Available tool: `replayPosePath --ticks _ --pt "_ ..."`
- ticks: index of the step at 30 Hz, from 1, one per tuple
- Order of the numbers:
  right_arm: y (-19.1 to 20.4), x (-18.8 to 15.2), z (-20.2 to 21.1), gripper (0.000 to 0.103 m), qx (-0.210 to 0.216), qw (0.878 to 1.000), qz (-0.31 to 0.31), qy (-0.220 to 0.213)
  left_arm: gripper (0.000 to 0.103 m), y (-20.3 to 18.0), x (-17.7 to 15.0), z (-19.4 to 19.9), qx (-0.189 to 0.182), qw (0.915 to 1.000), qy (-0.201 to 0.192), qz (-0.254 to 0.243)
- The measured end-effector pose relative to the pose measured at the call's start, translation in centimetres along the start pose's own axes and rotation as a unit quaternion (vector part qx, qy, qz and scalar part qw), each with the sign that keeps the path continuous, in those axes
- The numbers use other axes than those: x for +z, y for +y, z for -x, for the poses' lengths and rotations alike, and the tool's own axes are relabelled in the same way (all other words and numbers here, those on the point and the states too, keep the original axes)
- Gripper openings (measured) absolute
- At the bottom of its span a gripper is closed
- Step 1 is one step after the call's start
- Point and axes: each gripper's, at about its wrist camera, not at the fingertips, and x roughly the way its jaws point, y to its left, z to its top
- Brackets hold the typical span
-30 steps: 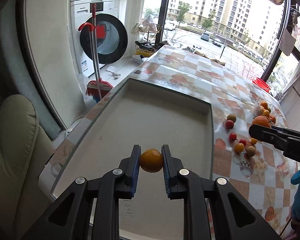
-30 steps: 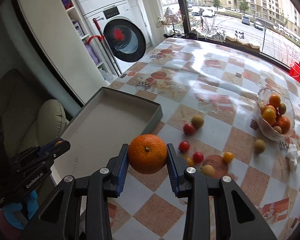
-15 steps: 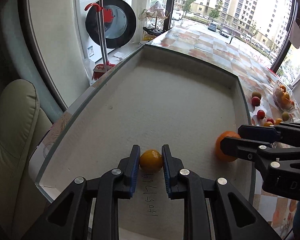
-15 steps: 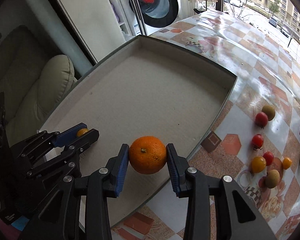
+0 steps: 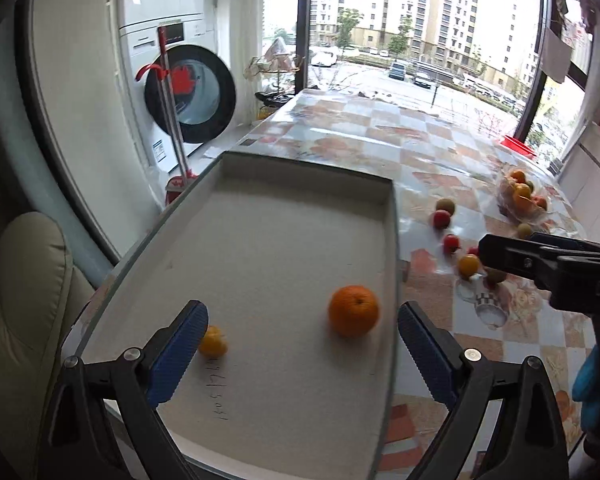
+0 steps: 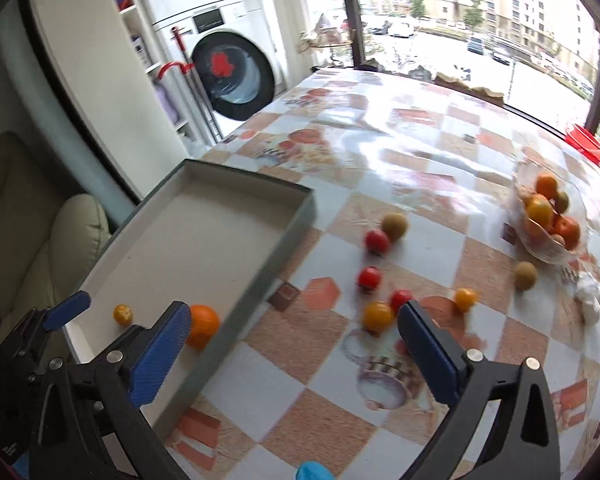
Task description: Organize fruits
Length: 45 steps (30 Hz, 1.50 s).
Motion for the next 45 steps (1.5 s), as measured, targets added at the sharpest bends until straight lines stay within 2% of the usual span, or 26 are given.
replayPosePath --ticks 4,7,11,14,16,20,23,45 --pt "-6.2 -2.2 0.7 0.103 -0.059 0.996 -0.059 0.013 0.097 -6.2 -0.2 0.7 -0.042 0.9965 -0.007 -0.072" --pt "-10.4 -4.6 0.8 0.103 -0.108 0.99 -0.089 0.03 0.097 -10.5 -1.2 -0.4 -0.057 0.9921 0.009 -0.111" --pt "-14.5 -7.8 1.6 0.103 -0.168 0.98 -0.105 0.037 0.097 -14.3 -2.9 -3.0 -0.039 0.9896 0.036 -0.134" --pt "-16.3 -9.5 2.1 0.103 -0.201 0.973 -0.106 0.034 0.097 -14.8 -3.9 -4.5 -0.021 0.9908 0.049 -0.124" --pt "-17.3 -10.2 2.8 0.103 -0.192 0.974 -0.115 0.018 0.098 -14.5 -4.0 -4.8 -0.025 0.993 0.044 -0.106" --pt "-17.2 -10.8 2.8 0.103 -0.199 0.974 -0.112 -0.009 0.102 -13.9 -4.0 -5.3 -0.031 0.9941 0.048 -0.092" --pt "-17.4 -10.8 2.8 0.103 -0.199 0.974 -0.113 -0.009 0.102 -13.2 -4.3 -5.7 -0.052 0.9946 0.056 -0.07" --pt "-17.4 -10.8 2.8 0.103 -0.199 0.974 -0.113 -0.009 0.102 -13.4 -4.5 -5.7 -0.048 0.9947 0.054 -0.073"
